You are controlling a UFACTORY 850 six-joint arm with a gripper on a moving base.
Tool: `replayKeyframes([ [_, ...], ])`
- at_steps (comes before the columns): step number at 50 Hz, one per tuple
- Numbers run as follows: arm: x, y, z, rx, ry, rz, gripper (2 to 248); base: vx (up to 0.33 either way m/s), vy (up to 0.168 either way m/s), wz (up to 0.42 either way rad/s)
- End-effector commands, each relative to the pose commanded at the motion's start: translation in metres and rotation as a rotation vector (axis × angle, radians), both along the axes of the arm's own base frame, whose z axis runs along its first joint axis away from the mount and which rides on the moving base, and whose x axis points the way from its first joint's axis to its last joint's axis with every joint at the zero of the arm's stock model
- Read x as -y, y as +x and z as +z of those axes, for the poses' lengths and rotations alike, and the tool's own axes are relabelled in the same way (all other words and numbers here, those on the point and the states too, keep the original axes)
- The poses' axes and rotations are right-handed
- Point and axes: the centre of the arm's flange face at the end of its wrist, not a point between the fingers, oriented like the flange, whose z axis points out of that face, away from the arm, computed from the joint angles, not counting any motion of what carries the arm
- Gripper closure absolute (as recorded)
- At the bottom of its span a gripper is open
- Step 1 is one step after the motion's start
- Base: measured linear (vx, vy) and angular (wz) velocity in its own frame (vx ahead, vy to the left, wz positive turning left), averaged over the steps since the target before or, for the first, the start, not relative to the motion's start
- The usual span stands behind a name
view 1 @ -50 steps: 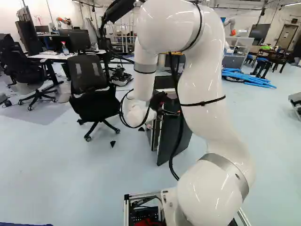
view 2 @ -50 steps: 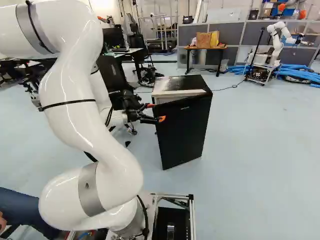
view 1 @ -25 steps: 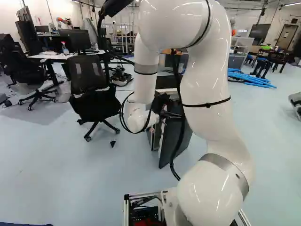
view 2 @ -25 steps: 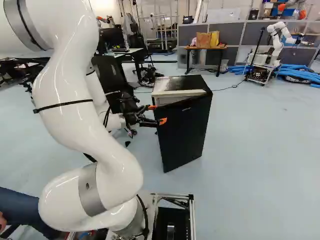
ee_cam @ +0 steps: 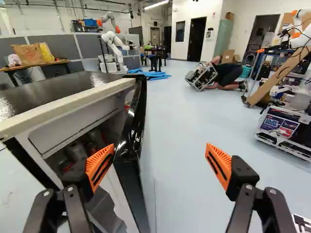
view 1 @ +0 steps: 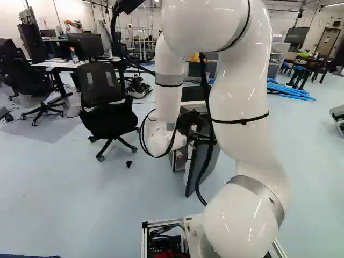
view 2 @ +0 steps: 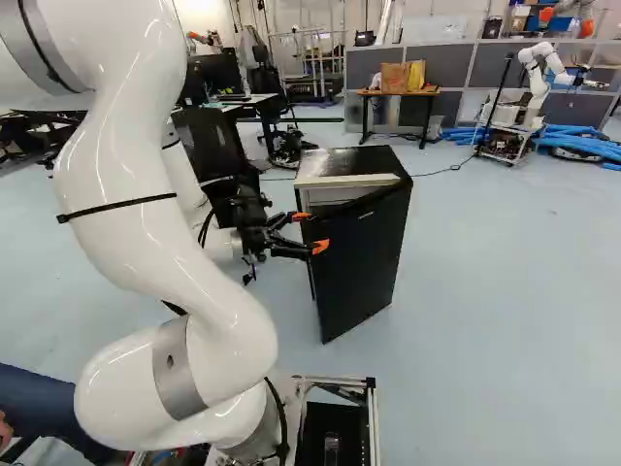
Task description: Grab a drink from the fridge
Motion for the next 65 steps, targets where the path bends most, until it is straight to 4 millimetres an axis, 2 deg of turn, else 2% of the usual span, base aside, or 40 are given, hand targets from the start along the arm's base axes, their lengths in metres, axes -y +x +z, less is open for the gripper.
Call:
replayKeyframes([
  [15,0.013,-0.016,-0.001,-0.017,-0.009,-0.080,3,0.000,0.000,0.000],
  [29,0.027,-0.023,-0.001,-0.022,-0.011,-0.178,3,0.000,0.000,0.000],
  [65,0.074,-0.014,0.002,0.007,0.010,-0.512,3,0.000,0.000,0.000],
])
